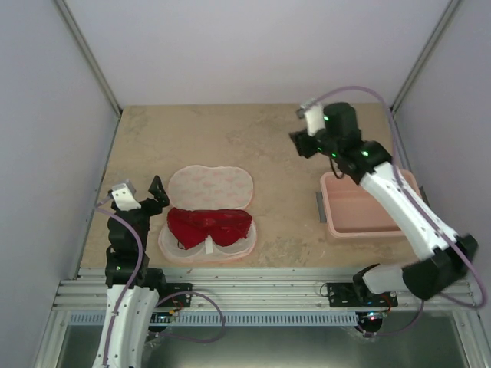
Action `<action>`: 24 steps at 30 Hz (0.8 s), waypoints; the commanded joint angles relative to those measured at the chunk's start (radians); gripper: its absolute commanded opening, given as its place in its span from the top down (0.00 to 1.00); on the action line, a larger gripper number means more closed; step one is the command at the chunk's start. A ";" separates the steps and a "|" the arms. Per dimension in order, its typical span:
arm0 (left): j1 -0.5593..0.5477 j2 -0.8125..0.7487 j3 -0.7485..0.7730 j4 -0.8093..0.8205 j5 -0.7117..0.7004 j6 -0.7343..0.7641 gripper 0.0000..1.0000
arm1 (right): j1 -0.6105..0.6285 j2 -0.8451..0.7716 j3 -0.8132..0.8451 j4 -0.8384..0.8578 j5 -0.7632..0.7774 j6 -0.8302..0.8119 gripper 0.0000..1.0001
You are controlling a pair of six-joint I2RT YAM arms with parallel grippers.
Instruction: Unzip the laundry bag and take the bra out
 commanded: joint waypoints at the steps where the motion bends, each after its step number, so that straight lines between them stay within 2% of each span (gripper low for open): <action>1: 0.007 -0.017 -0.011 0.035 0.019 -0.006 0.01 | -0.078 -0.187 -0.167 -0.231 0.172 0.150 0.38; 3: 0.007 -0.021 -0.012 0.037 0.021 -0.006 0.01 | -0.096 -0.270 -0.248 -0.264 0.208 0.206 0.54; 5: 0.007 -0.023 -0.012 0.038 0.022 -0.007 0.01 | -0.132 -0.337 -0.327 -0.278 0.225 0.238 0.78; 8: 0.007 -0.027 -0.012 0.039 0.024 -0.006 0.01 | -0.237 -0.379 -0.395 -0.288 0.197 0.266 0.98; 13: 0.007 -0.037 -0.012 0.039 0.025 -0.006 0.01 | -0.335 -0.301 -0.404 -0.302 0.109 0.286 1.00; 18: 0.007 -0.046 -0.013 0.037 0.022 -0.003 0.01 | -0.341 -0.209 -0.426 -0.337 -0.079 0.307 1.00; 21: 0.007 -0.049 -0.015 0.044 0.028 -0.005 0.01 | -0.341 -0.203 -0.457 -0.358 -0.100 0.322 1.00; 24: 0.007 -0.049 -0.020 0.052 0.038 -0.007 0.01 | -0.341 -0.222 -0.528 -0.291 -0.152 0.348 0.99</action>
